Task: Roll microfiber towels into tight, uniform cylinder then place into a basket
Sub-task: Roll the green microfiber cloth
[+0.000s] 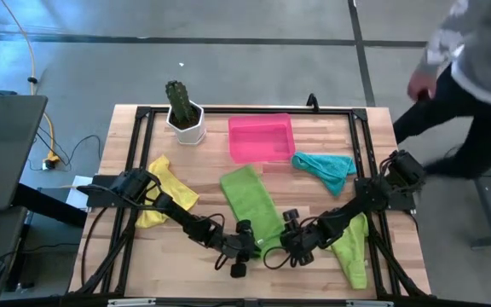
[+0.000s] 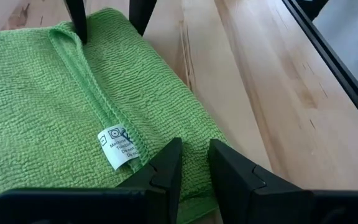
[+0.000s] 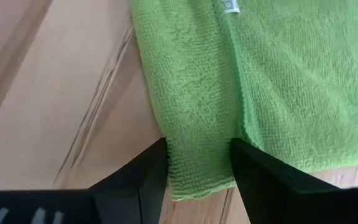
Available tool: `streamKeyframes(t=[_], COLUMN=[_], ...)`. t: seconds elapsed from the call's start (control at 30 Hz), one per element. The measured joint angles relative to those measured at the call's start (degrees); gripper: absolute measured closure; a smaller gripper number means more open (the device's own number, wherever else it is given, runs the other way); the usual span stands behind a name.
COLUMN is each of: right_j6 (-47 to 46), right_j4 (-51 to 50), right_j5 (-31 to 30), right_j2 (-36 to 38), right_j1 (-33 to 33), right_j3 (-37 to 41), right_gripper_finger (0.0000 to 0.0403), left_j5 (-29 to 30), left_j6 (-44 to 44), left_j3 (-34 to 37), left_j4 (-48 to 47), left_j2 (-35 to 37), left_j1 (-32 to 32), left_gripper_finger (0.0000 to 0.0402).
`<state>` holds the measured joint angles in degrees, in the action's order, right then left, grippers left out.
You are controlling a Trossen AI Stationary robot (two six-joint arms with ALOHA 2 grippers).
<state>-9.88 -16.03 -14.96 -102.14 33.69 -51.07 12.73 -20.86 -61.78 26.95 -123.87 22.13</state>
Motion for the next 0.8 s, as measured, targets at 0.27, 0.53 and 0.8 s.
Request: streamKeyframes(t=[0.27,0.53,0.8], right_j6=[-8.92,-17.76,-32.54], right_j4=[-0.25,0.24,2.22], right_j5=[0.88,2.84,4.26], right_j2=[-0.11,-0.14,-0.19], right_j1=[0.04,0.02,0.00], right_j3=[0.09,0.26,0.31], right_gripper_finger=[0.0260,0.0355,0.0396], left_j5=[-0.02,-0.57,-0.56], left_j6=[0.64,6.05,11.25], left_j3=[0.00,-1.98,-5.57], left_j4=[0.25,-0.60,-1.03], left_j2=[0.00,-0.12,-0.11], left_j1=[0.02,0.09,0.67], left_gripper_finger=[0.0324,0.0287,0.0252])
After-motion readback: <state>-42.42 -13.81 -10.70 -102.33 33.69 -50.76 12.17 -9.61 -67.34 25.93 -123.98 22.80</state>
